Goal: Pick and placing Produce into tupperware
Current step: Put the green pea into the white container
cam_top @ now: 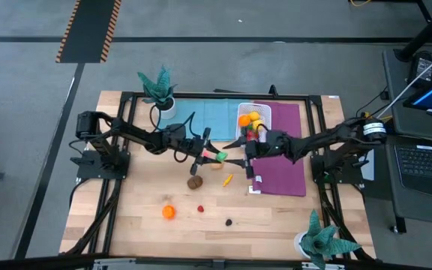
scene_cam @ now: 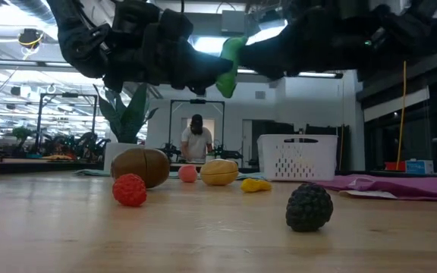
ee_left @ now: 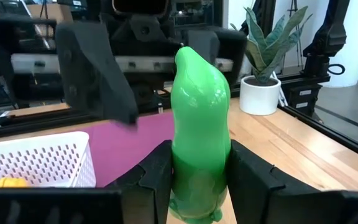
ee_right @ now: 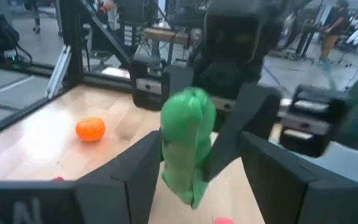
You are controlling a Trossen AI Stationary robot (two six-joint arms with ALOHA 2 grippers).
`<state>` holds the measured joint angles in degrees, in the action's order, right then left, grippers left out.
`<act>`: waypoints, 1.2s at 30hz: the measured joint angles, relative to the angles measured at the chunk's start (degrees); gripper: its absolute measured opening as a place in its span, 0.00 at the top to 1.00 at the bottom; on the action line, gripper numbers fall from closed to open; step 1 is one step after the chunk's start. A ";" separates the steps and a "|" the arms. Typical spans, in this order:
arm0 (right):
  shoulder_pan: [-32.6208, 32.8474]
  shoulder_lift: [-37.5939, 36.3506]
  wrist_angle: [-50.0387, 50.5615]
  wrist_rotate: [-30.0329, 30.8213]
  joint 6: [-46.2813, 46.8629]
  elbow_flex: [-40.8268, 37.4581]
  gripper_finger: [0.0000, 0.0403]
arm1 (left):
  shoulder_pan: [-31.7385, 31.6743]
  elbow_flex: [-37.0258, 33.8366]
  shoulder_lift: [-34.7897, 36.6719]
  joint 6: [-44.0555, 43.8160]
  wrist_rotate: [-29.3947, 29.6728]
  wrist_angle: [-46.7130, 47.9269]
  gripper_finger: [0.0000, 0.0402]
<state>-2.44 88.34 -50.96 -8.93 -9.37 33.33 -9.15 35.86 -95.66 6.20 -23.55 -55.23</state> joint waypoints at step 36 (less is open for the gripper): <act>0.37 7.06 2.73 -1.40 -1.48 7.64 0.68 | -0.33 -0.07 0.02 0.43 0.07 2.19 0.70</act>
<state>-2.07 95.39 -48.23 -10.33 -10.85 40.97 -9.47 35.79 -95.64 6.63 -23.49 -53.04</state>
